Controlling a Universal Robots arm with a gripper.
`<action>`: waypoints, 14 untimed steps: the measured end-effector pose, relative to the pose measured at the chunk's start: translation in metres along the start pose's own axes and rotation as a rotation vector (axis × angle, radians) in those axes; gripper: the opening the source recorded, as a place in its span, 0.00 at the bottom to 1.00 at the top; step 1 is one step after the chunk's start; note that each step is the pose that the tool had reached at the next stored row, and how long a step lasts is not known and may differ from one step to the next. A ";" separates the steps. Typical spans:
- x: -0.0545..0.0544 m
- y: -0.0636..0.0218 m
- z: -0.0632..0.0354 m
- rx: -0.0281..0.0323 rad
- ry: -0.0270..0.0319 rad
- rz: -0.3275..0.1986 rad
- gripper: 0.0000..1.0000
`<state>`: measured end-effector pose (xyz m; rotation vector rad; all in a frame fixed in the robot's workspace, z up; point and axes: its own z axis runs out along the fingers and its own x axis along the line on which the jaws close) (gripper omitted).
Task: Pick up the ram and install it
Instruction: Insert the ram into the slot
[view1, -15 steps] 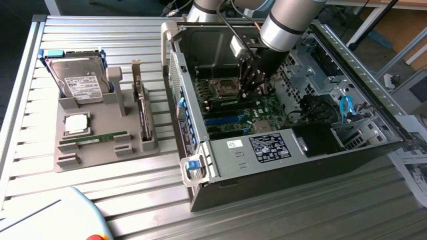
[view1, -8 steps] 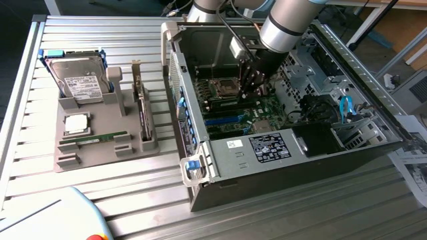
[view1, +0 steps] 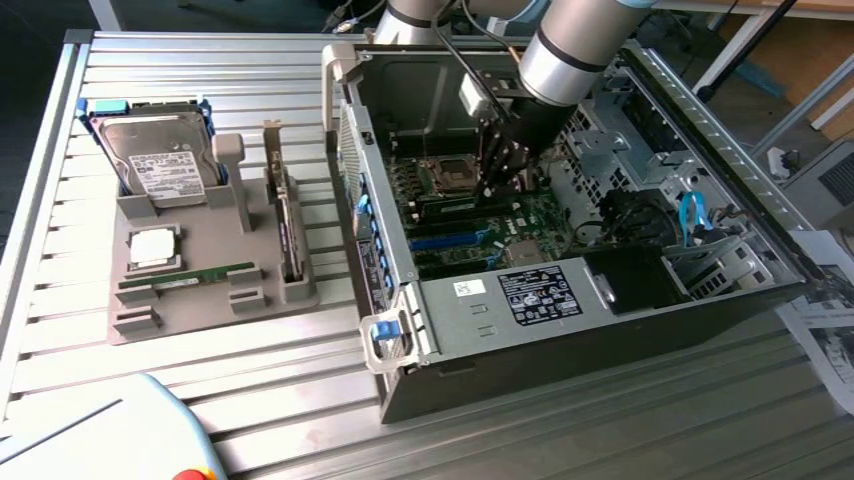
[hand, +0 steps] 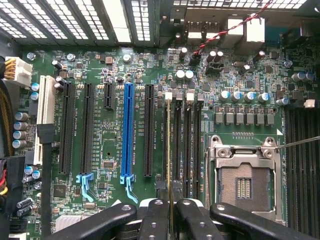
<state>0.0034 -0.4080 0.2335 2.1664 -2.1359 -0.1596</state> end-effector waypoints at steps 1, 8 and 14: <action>0.000 0.0000 0.0000 0.0000 0.0000 0.003 0.13; 0.001 0.0000 0.0002 0.0000 0.0035 0.004 0.13; 0.001 0.0000 0.0005 -0.0001 0.0036 0.005 0.13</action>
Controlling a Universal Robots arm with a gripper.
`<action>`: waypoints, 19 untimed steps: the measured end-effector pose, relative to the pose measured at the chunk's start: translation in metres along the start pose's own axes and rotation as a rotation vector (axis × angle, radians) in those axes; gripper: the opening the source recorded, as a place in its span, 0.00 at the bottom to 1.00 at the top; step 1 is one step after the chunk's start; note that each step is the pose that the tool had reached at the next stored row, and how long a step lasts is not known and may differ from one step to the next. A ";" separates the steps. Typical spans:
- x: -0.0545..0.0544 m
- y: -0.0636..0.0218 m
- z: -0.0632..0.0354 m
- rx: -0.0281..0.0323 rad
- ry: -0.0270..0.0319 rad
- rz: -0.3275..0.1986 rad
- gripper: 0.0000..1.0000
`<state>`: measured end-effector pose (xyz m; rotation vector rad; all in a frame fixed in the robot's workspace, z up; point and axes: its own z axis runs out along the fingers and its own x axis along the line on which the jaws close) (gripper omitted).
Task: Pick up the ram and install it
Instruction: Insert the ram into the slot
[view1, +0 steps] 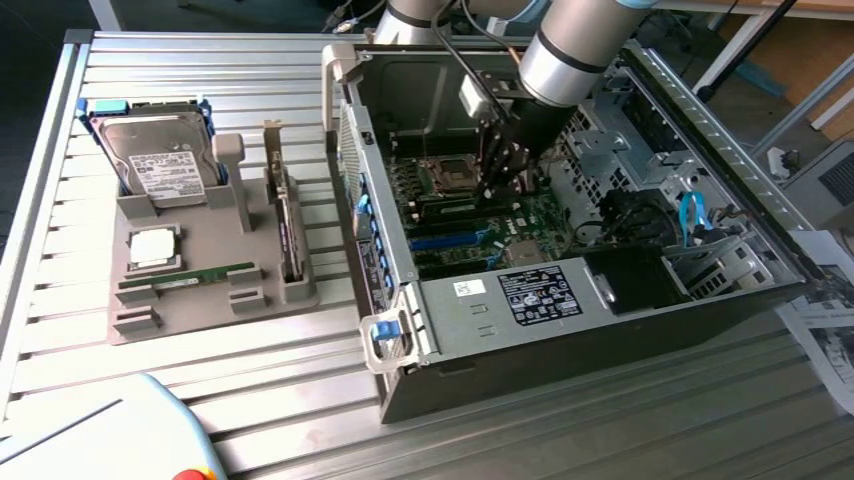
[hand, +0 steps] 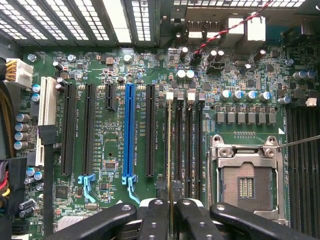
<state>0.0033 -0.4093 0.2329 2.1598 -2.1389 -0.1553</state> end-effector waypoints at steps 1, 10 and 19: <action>0.000 0.0000 0.0003 0.0000 -0.0002 0.000 0.13; 0.000 -0.0004 0.0027 -0.0006 -0.0001 0.000 0.13; 0.000 -0.0005 0.0036 -0.0009 -0.0001 0.000 0.15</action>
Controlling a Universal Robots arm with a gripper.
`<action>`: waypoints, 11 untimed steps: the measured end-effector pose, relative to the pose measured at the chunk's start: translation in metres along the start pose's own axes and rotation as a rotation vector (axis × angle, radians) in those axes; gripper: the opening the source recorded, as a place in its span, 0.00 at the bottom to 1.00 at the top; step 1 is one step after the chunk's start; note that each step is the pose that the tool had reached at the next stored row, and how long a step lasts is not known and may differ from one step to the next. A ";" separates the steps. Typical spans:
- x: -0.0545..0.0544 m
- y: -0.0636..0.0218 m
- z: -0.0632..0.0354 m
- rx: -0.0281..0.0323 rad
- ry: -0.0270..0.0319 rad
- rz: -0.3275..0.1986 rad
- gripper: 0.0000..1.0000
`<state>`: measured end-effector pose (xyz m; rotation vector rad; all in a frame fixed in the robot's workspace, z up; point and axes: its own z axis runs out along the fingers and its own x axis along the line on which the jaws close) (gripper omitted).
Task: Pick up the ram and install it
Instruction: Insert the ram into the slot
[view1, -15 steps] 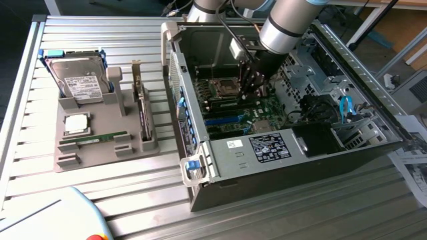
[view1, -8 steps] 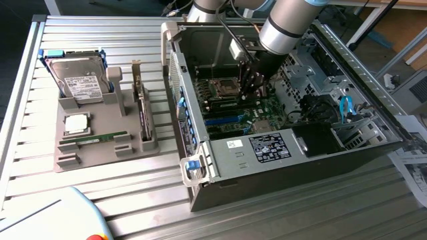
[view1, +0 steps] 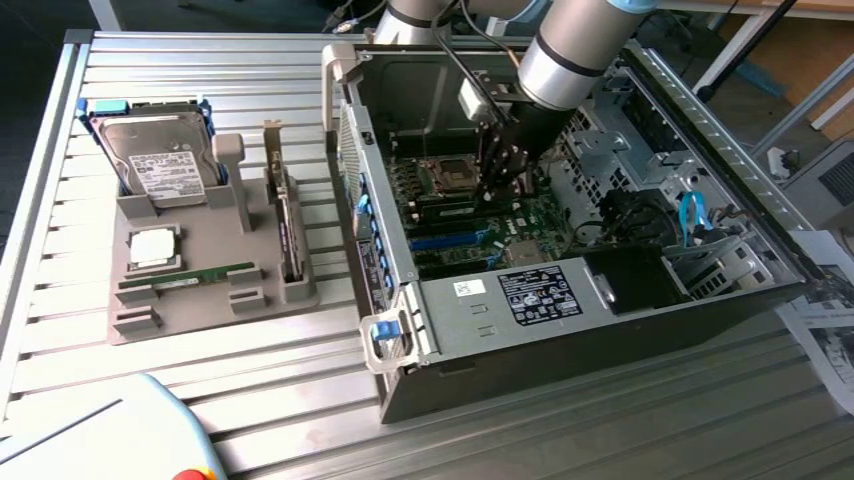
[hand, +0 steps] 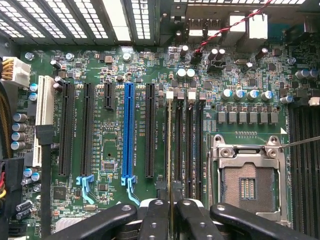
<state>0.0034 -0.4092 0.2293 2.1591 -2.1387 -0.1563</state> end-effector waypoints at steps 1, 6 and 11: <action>0.000 0.0000 0.0000 0.0000 0.0001 0.000 0.15; 0.000 0.0002 -0.0019 -0.0001 0.0057 0.003 0.21; 0.000 0.0037 -0.0257 -0.0001 0.0103 0.004 0.21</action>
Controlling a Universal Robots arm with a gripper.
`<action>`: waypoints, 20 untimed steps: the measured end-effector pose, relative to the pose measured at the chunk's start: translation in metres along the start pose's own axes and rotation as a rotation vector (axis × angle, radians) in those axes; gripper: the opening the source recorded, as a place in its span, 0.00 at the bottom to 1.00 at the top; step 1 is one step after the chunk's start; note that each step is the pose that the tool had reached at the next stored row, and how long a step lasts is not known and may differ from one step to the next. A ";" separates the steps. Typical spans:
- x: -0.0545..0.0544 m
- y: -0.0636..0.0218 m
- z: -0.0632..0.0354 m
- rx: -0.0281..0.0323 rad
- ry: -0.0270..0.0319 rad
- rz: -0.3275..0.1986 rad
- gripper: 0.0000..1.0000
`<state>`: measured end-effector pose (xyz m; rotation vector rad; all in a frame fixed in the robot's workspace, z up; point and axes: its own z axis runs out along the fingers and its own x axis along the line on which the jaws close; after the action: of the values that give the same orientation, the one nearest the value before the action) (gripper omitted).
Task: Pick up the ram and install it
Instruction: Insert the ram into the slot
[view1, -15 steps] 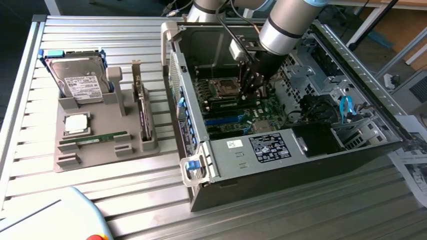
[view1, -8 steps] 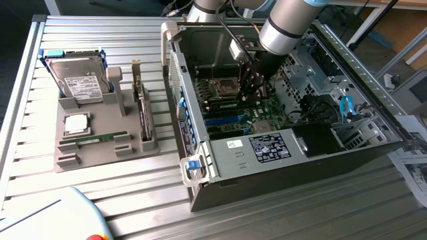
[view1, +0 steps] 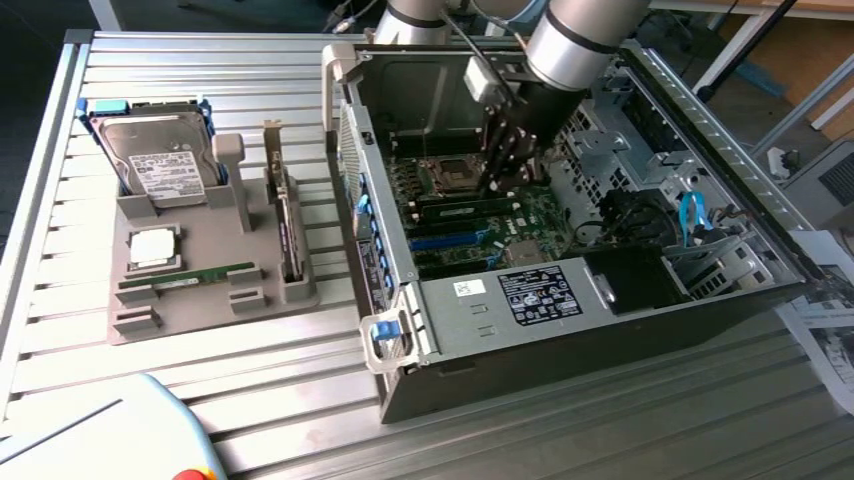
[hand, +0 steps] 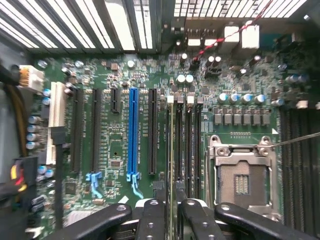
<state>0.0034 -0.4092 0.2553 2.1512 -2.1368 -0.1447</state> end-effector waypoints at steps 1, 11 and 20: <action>0.000 0.0009 -0.0060 0.0001 0.0007 0.000 0.21; -0.003 -0.0042 -0.0360 -0.0024 0.0076 0.005 0.11; -0.003 -0.0341 -0.0393 -0.0115 0.0080 0.005 0.11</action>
<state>0.0427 -0.4060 0.2894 2.1362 -2.1319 -0.1474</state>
